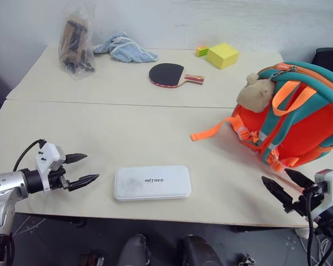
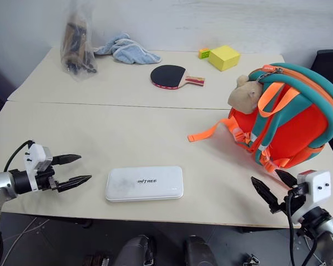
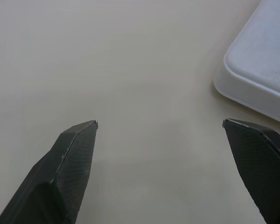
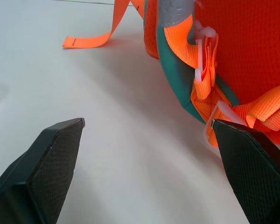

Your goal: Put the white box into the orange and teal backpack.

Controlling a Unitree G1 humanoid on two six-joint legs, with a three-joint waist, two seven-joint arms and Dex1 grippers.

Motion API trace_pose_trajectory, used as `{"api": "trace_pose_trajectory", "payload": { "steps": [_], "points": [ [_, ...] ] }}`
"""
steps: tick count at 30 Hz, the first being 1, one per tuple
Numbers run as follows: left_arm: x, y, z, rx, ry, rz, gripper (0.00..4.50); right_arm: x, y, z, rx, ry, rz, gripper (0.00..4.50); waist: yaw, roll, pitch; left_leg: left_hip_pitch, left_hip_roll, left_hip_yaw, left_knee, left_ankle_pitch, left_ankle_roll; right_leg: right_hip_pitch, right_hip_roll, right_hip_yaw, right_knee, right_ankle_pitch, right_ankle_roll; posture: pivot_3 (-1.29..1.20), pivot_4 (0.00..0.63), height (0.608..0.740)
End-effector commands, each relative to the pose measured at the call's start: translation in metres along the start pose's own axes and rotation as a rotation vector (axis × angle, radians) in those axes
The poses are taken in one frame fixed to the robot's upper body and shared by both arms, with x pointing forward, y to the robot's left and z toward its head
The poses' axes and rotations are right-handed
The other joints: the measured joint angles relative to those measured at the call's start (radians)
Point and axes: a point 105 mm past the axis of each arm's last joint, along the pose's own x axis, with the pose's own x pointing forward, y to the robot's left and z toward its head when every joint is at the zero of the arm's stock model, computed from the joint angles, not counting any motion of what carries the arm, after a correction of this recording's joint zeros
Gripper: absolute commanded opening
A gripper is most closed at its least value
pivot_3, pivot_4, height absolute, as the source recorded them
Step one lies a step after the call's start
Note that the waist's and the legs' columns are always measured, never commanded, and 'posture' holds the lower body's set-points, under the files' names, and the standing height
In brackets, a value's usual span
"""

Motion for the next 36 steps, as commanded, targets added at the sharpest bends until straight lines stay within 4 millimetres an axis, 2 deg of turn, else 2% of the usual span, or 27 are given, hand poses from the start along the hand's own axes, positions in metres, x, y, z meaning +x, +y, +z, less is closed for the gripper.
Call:
{"api": "trace_pose_trajectory", "payload": {
  "steps": [1,11,14,16,18,22,28,30,31,34,36],
  "points": [
    [-0.005,0.000,0.011,0.021,-0.039,0.014,4.50,0.001,0.002,0.005,-0.010,-0.015,0.011,4.46,0.000,0.000,0.000,0.000,0.000,0.000,0.000,0.000,0.000,0.000,0.000,0.000,0.000,0.000,0.000,0.00,0.150,0.740],
    [-0.009,0.005,0.009,0.002,-0.004,0.064,4.50,0.009,0.002,0.006,-0.083,0.015,0.033,4.46,-0.006,0.000,0.000,0.000,0.000,0.000,0.000,0.000,0.000,0.000,0.000,0.000,0.000,0.000,0.000,0.00,0.150,0.740],
    [-0.006,-0.002,0.009,0.026,0.016,0.018,4.50,0.013,0.012,0.011,-0.139,0.032,0.108,4.46,-0.011,0.000,0.000,0.000,0.000,0.000,0.000,0.000,0.000,0.000,0.000,0.000,0.000,0.000,0.000,0.00,0.150,0.740],
    [-0.002,-0.008,0.002,0.067,0.079,-0.026,4.50,0.016,0.025,0.013,-0.187,0.050,0.193,4.08,-0.012,0.000,0.000,0.000,0.000,0.000,0.000,0.000,0.000,0.000,0.000,0.000,0.000,0.000,0.000,0.00,0.150,0.740],
    [0.000,-0.014,-0.005,0.097,0.141,-0.068,3.92,0.019,0.036,0.013,-0.234,0.076,0.264,3.59,-0.014,0.000,0.000,0.000,0.000,0.000,0.000,0.000,0.000,0.000,0.000,0.000,0.000,0.000,0.000,0.00,0.150,0.740],
    [0.006,-0.030,-0.006,0.121,0.171,-0.176,2.66,0.031,0.057,0.009,-0.349,0.136,0.391,2.15,-0.017,0.000,0.000,0.000,0.000,0.000,0.000,0.000,0.000,0.000,0.000,0.000,0.000,0.000,0.000,0.00,0.150,0.740],
    [0.020,-0.046,-0.002,0.118,0.158,-0.263,0.79,0.054,0.079,0.004,-0.348,0.110,0.485,0.07,-0.014,0.000,0.000,0.000,0.000,0.000,0.000,0.000,0.000,0.000,0.000,0.000,0.000,0.000,0.000,0.00,0.150,0.740],
    [0.025,-0.050,-0.002,0.112,0.157,-0.291,0.16,0.060,0.084,-0.004,-0.350,0.125,0.502,0.00,-0.012,0.000,0.000,0.000,0.000,0.000,0.001,0.000,0.000,0.000,0.000,0.000,0.000,0.000,0.000,0.00,0.150,0.740],
    [0.028,-0.054,-0.002,0.106,0.160,-0.316,0.04,0.063,0.086,-0.009,-0.352,0.138,0.507,0.00,-0.012,0.000,0.000,-0.001,0.000,0.000,0.001,0.000,0.000,0.000,0.000,0.000,0.000,0.000,0.000,0.00,0.150,0.740],
    [0.035,-0.066,0.000,0.106,0.170,-0.388,0.04,0.076,0.086,-0.025,-0.389,0.183,0.474,0.00,-0.014,0.000,0.000,-0.001,0.000,0.000,0.001,0.000,0.000,0.000,0.000,0.000,0.000,0.000,0.000,0.00,0.150,0.740],
    [0.042,-0.067,0.006,0.110,0.148,-0.386,0.04,0.082,0.088,-0.031,-0.392,0.195,0.462,0.00,-0.014,0.000,0.000,-0.001,0.000,0.000,0.001,0.000,0.000,0.000,0.000,0.000,0.000,0.000,0.000,0.00,0.150,0.740]
  ]
}}
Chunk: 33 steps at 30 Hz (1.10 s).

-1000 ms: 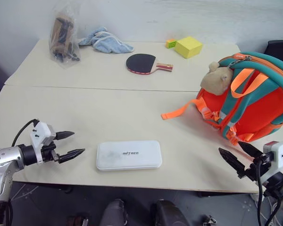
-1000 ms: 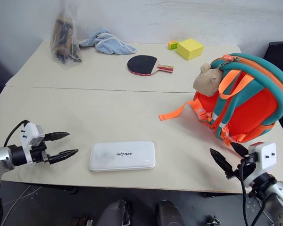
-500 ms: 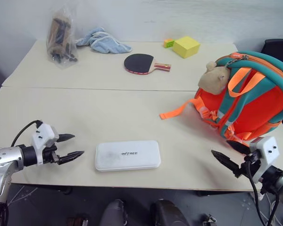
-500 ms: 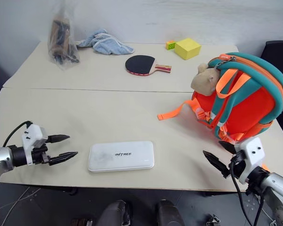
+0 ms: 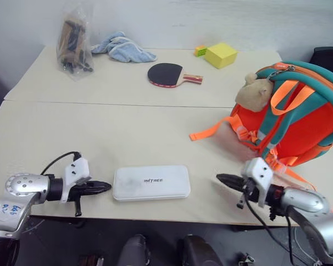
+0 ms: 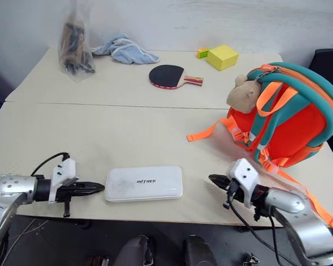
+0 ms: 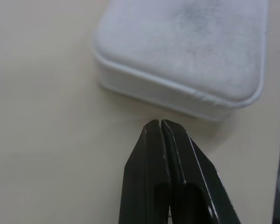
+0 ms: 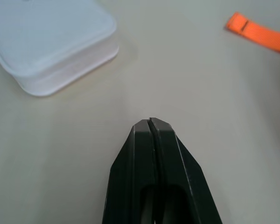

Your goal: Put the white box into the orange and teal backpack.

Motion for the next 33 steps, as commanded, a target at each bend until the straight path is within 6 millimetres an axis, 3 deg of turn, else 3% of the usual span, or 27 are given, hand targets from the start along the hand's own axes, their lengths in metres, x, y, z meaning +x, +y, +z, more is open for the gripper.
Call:
{"api": "trace_pose_trajectory", "payload": {
  "steps": [1,9,14,19,23,30,33],
  "points": [
    [0.008,0.001,0.018,0.043,-0.043,-0.013,0.04,0.010,-0.002,-0.001,-0.031,0.007,-0.030,0.00,0.000,0.000,0.000,0.000,0.000,0.000,0.000,0.000,0.000,0.000,0.000,0.000,0.001,0.000,0.000,0.00,0.150,0.740],
    [0.036,0.014,0.034,0.131,-0.060,-0.050,0.04,0.004,-0.021,-0.006,-0.031,0.021,-0.104,0.00,0.003,0.000,0.000,0.000,0.000,0.000,0.001,0.000,0.000,0.000,0.000,0.000,0.002,0.000,0.000,0.00,0.150,0.740],
    [0.033,0.039,0.032,0.071,-0.064,0.017,0.04,0.004,-0.020,-0.006,-0.042,0.026,-0.091,0.00,0.007,0.000,0.000,0.000,0.000,0.000,0.002,0.000,0.000,0.000,0.001,0.000,0.002,0.000,0.000,0.00,0.150,0.740],
    [0.018,0.050,0.015,-0.237,-0.028,0.027,1.18,0.011,-0.012,-0.005,-0.067,0.020,-0.061,0.00,0.002,0.000,0.000,0.000,0.000,0.000,0.002,0.000,0.000,0.000,0.001,0.000,0.003,0.000,0.000,0.00,0.150,0.740],
    [0.000,0.014,0.003,-0.428,0.072,-0.224,2.27,0.015,-0.008,-0.001,-0.087,0.005,-0.044,0.00,-0.013,0.000,-0.001,0.002,0.001,0.000,0.001,0.002,-0.002,0.000,0.002,0.000,0.005,0.000,0.000,0.00,0.150,0.740],
    [0.013,0.017,0.011,-0.733,0.034,-0.231,4.41,0.022,-0.003,0.001,-0.107,-0.002,-0.020,0.00,0.000,0.001,-0.002,0.003,0.000,-0.001,0.002,0.002,-0.002,0.001,0.001,-0.001,0.007,-0.001,-0.002,0.00,0.150,0.740],
    [0.023,0.013,0.012,-0.812,0.044,-0.243,4.46,0.024,-0.001,0.000,-0.108,0.000,-0.018,0.00,0.009,0.002,-0.002,0.003,0.000,-0.002,0.003,0.002,-0.003,0.001,0.000,-0.001,0.007,-0.001,-0.002,0.00,0.150,0.740]
  ]
}}
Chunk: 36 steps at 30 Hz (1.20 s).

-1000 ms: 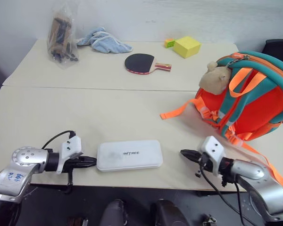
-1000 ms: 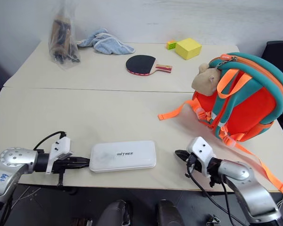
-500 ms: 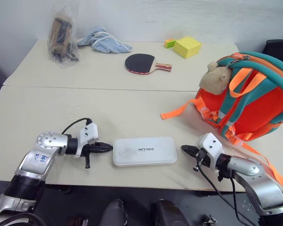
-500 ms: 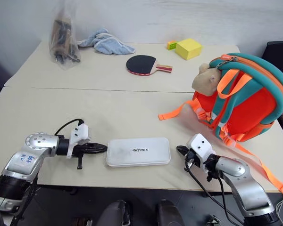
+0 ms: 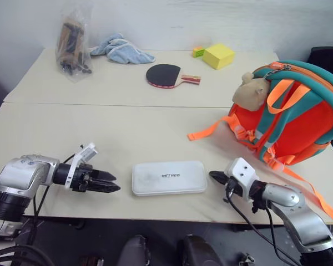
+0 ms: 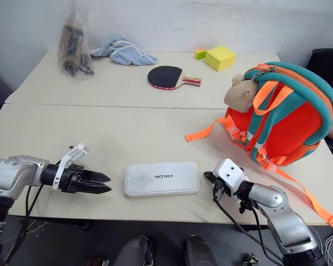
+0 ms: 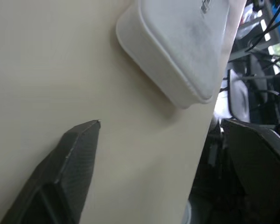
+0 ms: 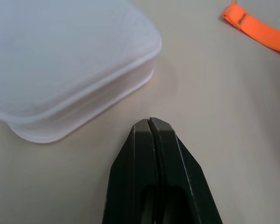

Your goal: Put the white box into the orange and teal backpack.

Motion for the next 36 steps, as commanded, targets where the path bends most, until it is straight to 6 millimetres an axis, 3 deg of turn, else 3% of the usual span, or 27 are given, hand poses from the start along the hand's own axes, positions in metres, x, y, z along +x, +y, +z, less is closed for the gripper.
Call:
{"api": "trace_pose_trajectory", "payload": {
  "steps": [1,10,15,19,22,25,27,33,36],
  "points": [
    [0.019,0.005,-0.020,-0.134,0.062,0.005,4.46,0.003,0.008,0.000,-0.005,-0.005,0.025,0.00,0.006,0.001,-0.001,0.000,0.000,-0.001,0.000,0.000,0.000,0.000,0.000,0.000,0.000,0.000,0.000,0.00,0.150,0.740],
    [0.062,-0.002,-0.014,-0.162,0.081,-0.066,4.46,0.007,0.009,0.000,0.026,-0.018,0.015,0.00,0.026,0.006,-0.007,0.001,-0.004,-0.004,0.001,0.001,0.001,0.005,-0.002,0.001,-0.002,0.000,0.000,0.00,0.150,0.740],
    [0.089,-0.010,-0.004,-0.174,0.076,-0.117,4.46,0.008,0.007,0.001,0.024,-0.019,0.012,0.00,0.029,0.006,-0.007,0.011,-0.007,-0.009,-0.001,-0.002,0.005,0.020,-0.004,0.000,-0.010,0.000,0.000,0.00,0.150,0.740],
    [0.100,-0.014,-0.006,-0.143,0.105,-0.136,4.46,0.008,0.007,0.000,0.025,-0.019,0.007,0.00,0.028,0.006,-0.007,0.014,-0.008,-0.010,-0.002,-0.002,0.005,0.027,-0.004,-0.001,-0.016,0.000,0.000,0.00,0.150,0.740],
    [0.104,-0.016,0.003,-0.164,0.067,-0.163,4.46,0.008,0.007,-0.001,0.029,-0.019,-0.001,0.00,0.026,0.006,-0.007,0.016,-0.008,-0.011,-0.002,-0.002,0.003,0.030,-0.004,-0.001,-0.018,0.000,0.000,0.00,0.150,0.740],
    [0.099,-0.019,0.020,-0.168,-0.012,-0.188,3.93,0.006,0.009,-0.004,0.034,-0.015,-0.006,0.00,0.026,0.005,-0.007,0.016,-0.008,-0.012,-0.001,-0.002,0.003,0.031,-0.004,-0.002,-0.019,0.000,0.001,0.00,0.150,0.740],
    [0.093,-0.023,0.028,-0.141,-0.070,-0.226,3.33,0.004,0.010,-0.007,0.032,-0.009,-0.015,0.00,0.025,0.004,-0.006,0.016,-0.008,-0.012,-0.001,-0.002,0.003,0.031,-0.004,-0.002,-0.019,0.000,0.001,0.00,0.150,0.740],
    [0.083,-0.030,0.028,-0.130,-0.086,-0.261,1.58,-0.002,0.005,-0.012,0.043,-0.009,-0.072,0.00,0.023,-0.001,-0.003,0.015,-0.008,-0.014,-0.002,-0.002,0.001,0.030,-0.004,-0.004,-0.020,0.000,0.001,0.00,0.150,0.740],
    [0.080,-0.035,0.032,-0.127,-0.109,-0.286,1.28,-0.005,0.005,-0.014,0.040,-0.003,-0.093,0.00,0.022,-0.001,-0.003,0.015,-0.008,-0.014,-0.002,-0.002,0.001,0.031,-0.004,-0.004,-0.020,0.000,0.001,0.00,0.150,0.740]
  ]
}}
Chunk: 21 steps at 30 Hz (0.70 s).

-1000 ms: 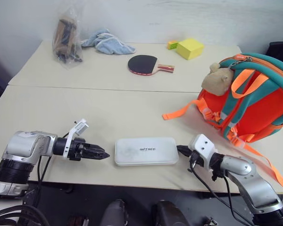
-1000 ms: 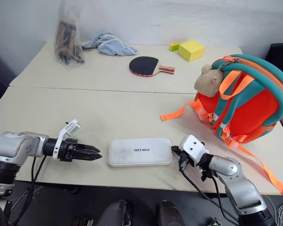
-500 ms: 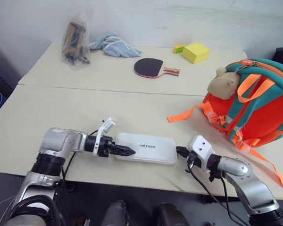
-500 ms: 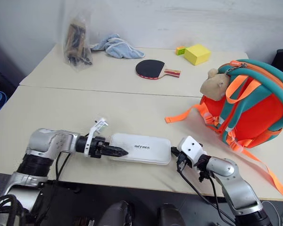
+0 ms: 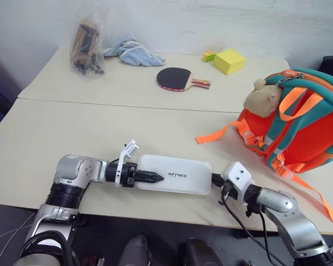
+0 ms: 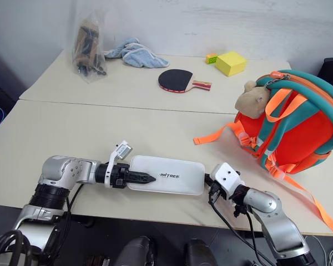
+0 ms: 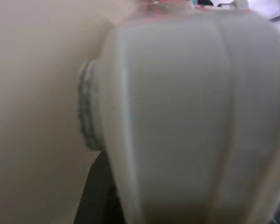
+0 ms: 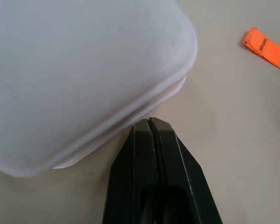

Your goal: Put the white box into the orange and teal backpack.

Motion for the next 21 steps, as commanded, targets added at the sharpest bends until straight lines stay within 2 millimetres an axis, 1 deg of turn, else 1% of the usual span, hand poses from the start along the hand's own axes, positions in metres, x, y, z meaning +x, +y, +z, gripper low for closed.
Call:
{"api": "trace_pose_trajectory", "payload": {
  "steps": [1,5,8,10,11,12,13,14,15,16,17,19,20,21],
  "points": [
    [-0.005,-0.007,0.006,0.025,-0.025,-0.006,1.28,-0.006,-0.005,-0.005,-0.007,0.024,-0.046,0.00,-0.001,-0.001,0.000,0.000,0.000,0.000,0.000,0.000,0.000,0.000,0.000,0.000,0.000,0.000,0.000,0.00,0.150,0.740],
    [-0.006,-0.015,0.014,0.031,-0.055,-0.032,1.28,-0.014,-0.011,-0.004,0.001,0.032,-0.117,0.00,-0.001,-0.001,0.001,0.000,0.000,0.000,-0.001,0.000,0.000,0.000,0.000,0.000,0.000,0.000,0.000,0.00,0.150,0.740],
    [-0.009,-0.028,0.025,0.046,-0.101,-0.077,1.28,-0.031,-0.016,0.004,0.097,-0.022,-0.199,0.00,0.002,-0.001,0.001,-0.001,0.000,-0.001,-0.001,0.000,0.000,0.000,0.000,0.000,0.000,0.000,0.001,0.00,0.150,0.740],
    [-0.011,-0.036,0.033,0.062,-0.143,-0.105,1.28,-0.044,-0.017,0.009,0.174,-0.052,-0.237,0.64,0.003,-0.001,0.003,-0.003,0.000,-0.004,-0.001,0.000,-0.001,-0.001,0.000,-0.001,-0.001,0.000,0.001,0.00,0.150,0.740],
    [-0.013,-0.040,0.040,0.070,-0.165,-0.111,1.28,-0.055,-0.015,0.011,0.194,-0.056,-0.247,0.85,0.002,-0.001,0.003,-0.004,0.000,-0.004,-0.001,0.000,-0.002,-0.001,0.001,-0.001,-0.001,-0.001,0.001,0.00,0.150,0.740],
    [-0.013,-0.044,0.046,0.081,-0.186,-0.111,1.28,-0.067,-0.014,0.014,0.208,-0.060,-0.261,1.21,0.002,0.001,0.004,-0.004,0.000,-0.005,-0.001,0.001,-0.002,-0.001,0.001,-0.001,-0.002,-0.001,0.001,0.00,0.150,0.740],
    [-0.014,-0.046,0.050,0.086,-0.203,-0.103,1.28,-0.077,-0.014,0.017,0.219,-0.064,-0.276,1.48,0.005,0.001,0.005,-0.004,0.000,-0.005,-0.001,0.001,-0.002,-0.001,0.001,-0.001,-0.002,-0.001,0.001,0.00,0.150,0.740],
    [-0.014,-0.046,0.052,0.100,-0.215,-0.092,1.28,-0.087,-0.016,0.019,0.236,-0.072,-0.296,1.85,0.004,0.001,0.005,-0.004,0.000,-0.005,-0.001,0.001,-0.002,-0.001,0.001,-0.001,-0.002,-0.001,0.002,0.00,0.150,0.740],
    [-0.014,-0.046,0.053,0.108,-0.221,-0.083,1.28,-0.092,-0.017,0.020,0.249,-0.077,-0.308,2.14,0.003,0.001,0.005,-0.004,0.000,-0.006,-0.001,0.001,-0.003,-0.001,0.002,-0.001,-0.002,-0.001,0.003,0.00,0.150,0.740],
    [-0.014,-0.045,0.057,0.147,-0.254,-0.058,1.28,-0.102,-0.021,0.023,0.274,-0.095,-0.344,2.49,-0.002,0.001,0.005,-0.004,0.000,-0.006,-0.001,0.001,-0.004,-0.001,0.003,0.000,-0.002,-0.001,0.003,0.00,0.150,0.740],
    [-0.018,-0.042,0.067,0.177,-0.341,-0.023,1.28,-0.118,-0.033,0.026,0.305,-0.124,-0.407,2.88,-0.005,0.001,0.005,-0.004,0.000,-0.006,-0.002,0.001,-0.004,-0.001,0.003,0.000,-0.002,-0.001,0.003,0.00,0.150,0.740],
    [-0.028,-0.038,0.081,0.210,-0.469,0.032,1.28,-0.138,-0.052,0.032,0.329,-0.164,-0.504,3.49,-0.004,0.000,0.005,-0.004,0.000,-0.006,-0.001,0.001,-0.004,-0.001,0.003,0.001,-0.002,-0.001,0.003,0.00,0.150,0.740],
    [-0.033,-0.037,0.085,0.215,-0.511,0.037,1.28,-0.142,-0.063,0.033,0.325,-0.168,-0.540,3.90,-0.006,-0.001,0.006,-0.004,0.000,-0.006,-0.001,0.001,-0.004,-0.001,0.003,0.001,-0.001,-0.001,0.003,0.00,0.150,0.740],
    [-0.038,-0.038,0.087,0.223,-0.532,0.035,1.28,-0.141,-0.071,0.035,0.312,-0.165,-0.557,4.25,-0.012,-0.004,0.008,-0.003,0.000,-0.006,-0.001,0.001,-0.004,-0.001,0.004,0.001,-0.001,-0.001,0.003,0.00,0.150,0.740]
  ]
}}
